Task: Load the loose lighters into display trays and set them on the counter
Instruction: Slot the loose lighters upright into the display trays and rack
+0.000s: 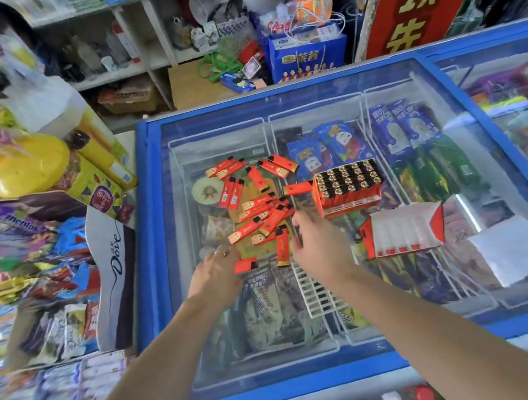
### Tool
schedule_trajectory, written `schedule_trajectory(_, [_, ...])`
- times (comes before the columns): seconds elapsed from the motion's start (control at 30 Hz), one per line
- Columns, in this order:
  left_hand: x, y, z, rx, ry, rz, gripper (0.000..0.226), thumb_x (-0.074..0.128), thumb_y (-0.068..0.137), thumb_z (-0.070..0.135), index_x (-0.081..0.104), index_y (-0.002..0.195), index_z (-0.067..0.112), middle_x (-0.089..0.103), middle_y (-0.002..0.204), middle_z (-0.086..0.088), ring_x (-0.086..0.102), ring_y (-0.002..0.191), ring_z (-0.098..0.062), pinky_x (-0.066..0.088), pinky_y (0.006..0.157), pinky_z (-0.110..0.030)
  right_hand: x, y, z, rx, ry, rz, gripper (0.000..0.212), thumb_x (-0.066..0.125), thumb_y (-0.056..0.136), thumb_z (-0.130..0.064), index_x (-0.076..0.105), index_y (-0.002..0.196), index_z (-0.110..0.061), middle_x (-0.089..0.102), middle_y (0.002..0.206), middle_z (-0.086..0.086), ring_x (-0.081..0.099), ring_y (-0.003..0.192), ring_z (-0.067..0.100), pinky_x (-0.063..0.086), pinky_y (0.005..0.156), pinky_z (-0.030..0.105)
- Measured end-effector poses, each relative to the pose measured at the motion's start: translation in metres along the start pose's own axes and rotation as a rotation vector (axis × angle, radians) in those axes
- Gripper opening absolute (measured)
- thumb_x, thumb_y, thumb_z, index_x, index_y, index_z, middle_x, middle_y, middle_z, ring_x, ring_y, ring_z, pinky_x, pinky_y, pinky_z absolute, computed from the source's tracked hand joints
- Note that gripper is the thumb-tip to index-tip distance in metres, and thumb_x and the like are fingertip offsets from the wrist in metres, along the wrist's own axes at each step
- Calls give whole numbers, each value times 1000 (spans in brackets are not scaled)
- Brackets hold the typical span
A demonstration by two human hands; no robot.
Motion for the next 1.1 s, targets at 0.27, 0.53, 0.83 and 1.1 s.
schedule_trajectory(0.27, [15,4,0,55,22,-31,43,63,90,13,44,128,12,52,126,-8,56,115,-31,43,76,-36,59,3,4,293,-44,-145,41,72,86,-40,57,106,-7,58,87,4,65,90,28,57,84,42])
schedule_trajectory(0.53, [3,21,-8,13,-185,-102,31,50,95,35,43,118,15,59,93,-4,60,77,-27,45,61,-36,74,4,17,522,106,-196,19,69,88,-20,53,93,-13,59,73,-1,63,74,23,45,57,30])
schedule_trajectory(0.83, [-35,51,-4,-50,-423,-17,54,60,93,35,41,143,28,62,85,2,64,67,-15,42,46,-24,56,21,21,585,401,-22,19,60,94,-13,51,110,-6,62,96,11,65,91,32,56,80,51])
schedule_trajectory(1.1, [-27,65,8,51,-109,49,42,59,100,41,50,130,14,59,102,-6,61,87,-25,54,71,-39,62,36,9,618,314,-53,53,71,88,-45,42,121,-14,61,99,-1,63,88,21,55,74,38])
Point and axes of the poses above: each hand's wrist, its own y-axis towards the middle knuckle, its own x-axis out of the palm, z = x × y, the point moved 9 cm from there along y, towards the middle knuckle
